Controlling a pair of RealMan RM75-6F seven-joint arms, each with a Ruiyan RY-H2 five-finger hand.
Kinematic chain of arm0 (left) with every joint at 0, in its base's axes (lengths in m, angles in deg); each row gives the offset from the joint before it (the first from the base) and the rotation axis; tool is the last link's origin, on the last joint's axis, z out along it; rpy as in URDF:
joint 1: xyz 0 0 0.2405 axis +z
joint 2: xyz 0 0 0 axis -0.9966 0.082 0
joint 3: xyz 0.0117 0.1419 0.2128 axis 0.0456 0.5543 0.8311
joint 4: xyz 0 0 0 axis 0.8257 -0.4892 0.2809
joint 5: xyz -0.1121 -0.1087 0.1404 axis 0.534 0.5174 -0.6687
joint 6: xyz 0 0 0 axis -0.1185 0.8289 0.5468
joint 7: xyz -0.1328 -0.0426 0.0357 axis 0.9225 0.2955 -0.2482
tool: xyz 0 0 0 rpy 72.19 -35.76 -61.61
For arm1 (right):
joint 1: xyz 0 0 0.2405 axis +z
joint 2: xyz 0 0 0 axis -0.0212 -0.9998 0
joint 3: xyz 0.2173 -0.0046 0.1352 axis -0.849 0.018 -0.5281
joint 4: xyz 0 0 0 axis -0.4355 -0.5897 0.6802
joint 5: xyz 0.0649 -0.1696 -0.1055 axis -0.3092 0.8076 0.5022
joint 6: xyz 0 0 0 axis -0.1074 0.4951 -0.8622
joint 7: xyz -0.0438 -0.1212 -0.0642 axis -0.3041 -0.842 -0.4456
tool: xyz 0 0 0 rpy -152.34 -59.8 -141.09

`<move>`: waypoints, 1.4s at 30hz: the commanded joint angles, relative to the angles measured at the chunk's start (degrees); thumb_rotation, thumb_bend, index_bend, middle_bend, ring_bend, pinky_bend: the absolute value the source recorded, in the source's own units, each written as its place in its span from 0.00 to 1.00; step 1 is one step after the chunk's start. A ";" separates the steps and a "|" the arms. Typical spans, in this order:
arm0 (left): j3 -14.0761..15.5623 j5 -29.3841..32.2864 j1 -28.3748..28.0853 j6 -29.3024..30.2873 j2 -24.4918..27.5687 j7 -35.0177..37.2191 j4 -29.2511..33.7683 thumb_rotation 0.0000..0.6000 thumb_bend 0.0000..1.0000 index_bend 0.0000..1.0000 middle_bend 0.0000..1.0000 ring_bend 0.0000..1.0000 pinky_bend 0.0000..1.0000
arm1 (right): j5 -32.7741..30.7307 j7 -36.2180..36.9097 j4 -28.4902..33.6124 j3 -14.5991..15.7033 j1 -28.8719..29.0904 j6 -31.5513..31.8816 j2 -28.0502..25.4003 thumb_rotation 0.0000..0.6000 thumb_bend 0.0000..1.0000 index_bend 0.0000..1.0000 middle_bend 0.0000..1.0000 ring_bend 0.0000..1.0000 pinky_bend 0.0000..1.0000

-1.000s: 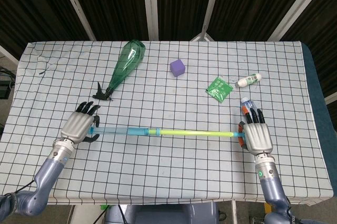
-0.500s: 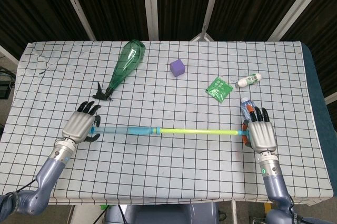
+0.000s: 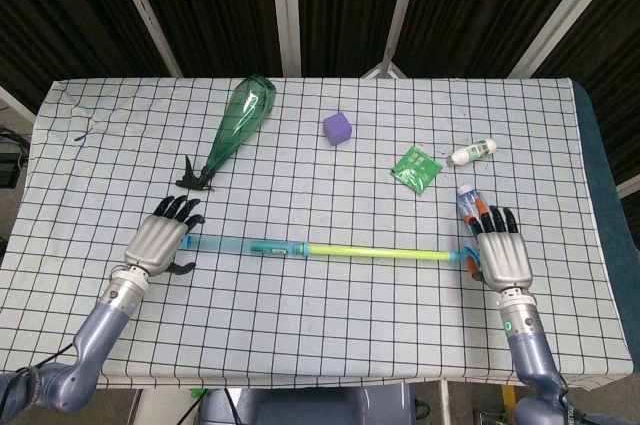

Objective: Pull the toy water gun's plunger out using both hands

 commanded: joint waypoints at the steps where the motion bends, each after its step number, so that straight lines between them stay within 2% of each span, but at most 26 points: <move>1: 0.24 -0.39 0.21 0.04 0.02 0.27 0.83 1.00 0.16 0.11 0.02 0.00 0.00 | -2.38 -1.73 1.58 0.29 0.00 -1.12 -2.33 1.00 0.37 0.00 0.00 0.00 0.00; 6: 0.70 -1.51 0.87 0.81 0.53 0.80 2.34 1.00 0.15 0.10 0.02 0.00 0.00 | -4.66 -2.56 3.64 0.25 -0.19 -1.27 -4.60 1.00 0.36 0.00 0.00 0.00 0.00; 10: 0.98 -2.86 2.22 2.78 1.57 2.03 4.08 1.00 0.14 0.10 0.01 0.00 0.00 | -2.91 -0.40 4.94 0.74 -1.18 -0.31 -6.12 1.00 0.35 0.00 0.00 0.00 0.00; 15: 2.97 -7.17 6.22 8.14 4.53 4.59 6.82 1.00 0.08 0.07 0.00 0.00 0.00 | 4.68 7.02 6.78 2.79 -4.33 2.52 -8.79 1.00 0.29 0.00 0.00 0.00 0.00; 20: 5.98 -12.88 11.55 14.80 7.95 8.54 9.21 1.00 0.07 0.01 0.00 0.00 0.00 | 13.93 14.37 7.57 5.69 -7.94 6.87 -11.64 1.00 0.24 0.00 0.00 0.00 0.00; 25: 9.58 -20.09 18.48 23.75 10.53 14.38 7.38 1.00 0.07 0.00 0.00 0.00 0.00 | 22.29 22.07 5.91 8.65 -13.02 14.29 -13.53 1.00 0.24 0.00 0.00 0.00 0.00; 29: 11.16 -22.70 22.34 28.09 11.78 17.30 4.31 1.00 0.07 0.00 0.00 0.00 0.00 | 25.68 24.82 3.13 10.03 -16.32 19.11 -13.87 1.00 0.24 0.00 0.00 0.00 0.00; 35: 9.78 -22.42 26.43 33.40 11.83 20.55 -2.12 1.00 0.07 0.00 0.00 0.00 0.00 | 28.38 29.22 -1.78 9.64 -19.70 25.43 -13.43 1.00 0.23 0.00 0.00 0.00 0.00; 42: 8.07 -22.27 27.72 34.12 12.10 24.22 -4.52 1.00 0.07 0.00 0.00 0.00 0.00 | 27.49 31.10 -2.22 9.23 -19.89 23.53 -13.28 1.00 0.24 0.00 0.00 0.00 0.00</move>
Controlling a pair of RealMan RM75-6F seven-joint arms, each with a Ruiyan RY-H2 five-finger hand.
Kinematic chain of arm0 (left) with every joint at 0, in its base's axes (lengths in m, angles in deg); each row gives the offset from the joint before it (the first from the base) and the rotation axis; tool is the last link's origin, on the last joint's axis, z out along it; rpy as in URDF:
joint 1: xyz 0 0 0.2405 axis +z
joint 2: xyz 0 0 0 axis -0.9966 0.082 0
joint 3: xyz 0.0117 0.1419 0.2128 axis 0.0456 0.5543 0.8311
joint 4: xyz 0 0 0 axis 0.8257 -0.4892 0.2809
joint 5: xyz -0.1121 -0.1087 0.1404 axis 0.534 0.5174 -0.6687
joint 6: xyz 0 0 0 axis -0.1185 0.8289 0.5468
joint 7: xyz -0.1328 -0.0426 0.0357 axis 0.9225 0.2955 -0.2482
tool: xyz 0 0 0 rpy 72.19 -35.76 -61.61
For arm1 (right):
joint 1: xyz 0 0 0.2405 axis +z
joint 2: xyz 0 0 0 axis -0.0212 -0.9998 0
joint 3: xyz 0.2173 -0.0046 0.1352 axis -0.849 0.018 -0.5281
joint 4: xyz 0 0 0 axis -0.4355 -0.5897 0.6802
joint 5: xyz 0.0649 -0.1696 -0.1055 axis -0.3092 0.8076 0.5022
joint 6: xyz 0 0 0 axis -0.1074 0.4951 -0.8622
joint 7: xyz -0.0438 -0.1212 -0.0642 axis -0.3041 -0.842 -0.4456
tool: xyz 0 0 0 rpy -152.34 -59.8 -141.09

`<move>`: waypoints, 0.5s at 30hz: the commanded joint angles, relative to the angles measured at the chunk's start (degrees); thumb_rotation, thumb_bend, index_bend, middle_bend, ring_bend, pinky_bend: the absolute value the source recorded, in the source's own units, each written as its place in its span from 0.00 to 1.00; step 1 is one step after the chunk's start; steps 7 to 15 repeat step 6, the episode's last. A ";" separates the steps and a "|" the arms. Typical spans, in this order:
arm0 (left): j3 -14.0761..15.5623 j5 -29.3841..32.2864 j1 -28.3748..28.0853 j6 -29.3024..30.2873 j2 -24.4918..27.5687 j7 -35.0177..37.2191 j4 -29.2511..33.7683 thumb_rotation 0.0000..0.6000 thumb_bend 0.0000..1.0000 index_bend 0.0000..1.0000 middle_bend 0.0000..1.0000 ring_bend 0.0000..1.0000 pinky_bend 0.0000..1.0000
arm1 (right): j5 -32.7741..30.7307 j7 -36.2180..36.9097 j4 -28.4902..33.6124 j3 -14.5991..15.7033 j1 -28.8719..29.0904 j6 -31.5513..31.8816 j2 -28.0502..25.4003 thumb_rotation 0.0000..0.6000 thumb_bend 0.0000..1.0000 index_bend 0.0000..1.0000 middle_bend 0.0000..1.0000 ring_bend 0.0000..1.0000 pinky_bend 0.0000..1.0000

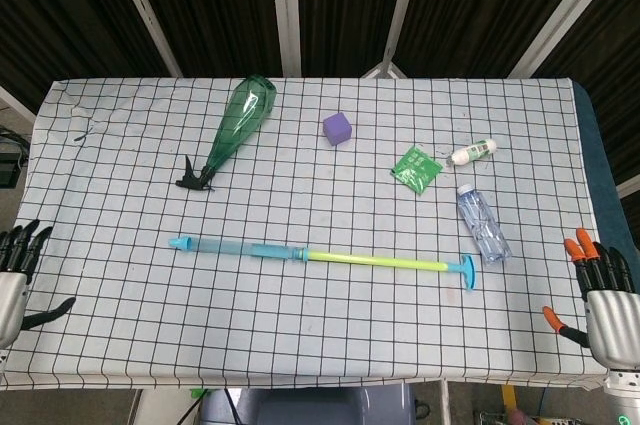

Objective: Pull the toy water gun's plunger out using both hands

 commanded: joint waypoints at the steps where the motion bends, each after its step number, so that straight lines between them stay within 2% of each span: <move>1: -0.69 -0.41 0.15 -0.20 -0.24 0.35 -1.17 1.00 0.07 0.00 0.00 0.00 0.00 | 0.03 -0.84 0.11 0.07 0.05 -1.32 0.03 1.00 0.24 0.00 0.00 0.00 0.00; 15: -1.21 -1.06 0.40 -0.74 -0.61 0.40 -1.80 1.00 0.07 0.00 0.00 0.00 0.00 | 0.69 -2.15 0.70 0.06 0.22 -2.30 0.02 1.00 0.24 0.00 0.00 0.00 0.00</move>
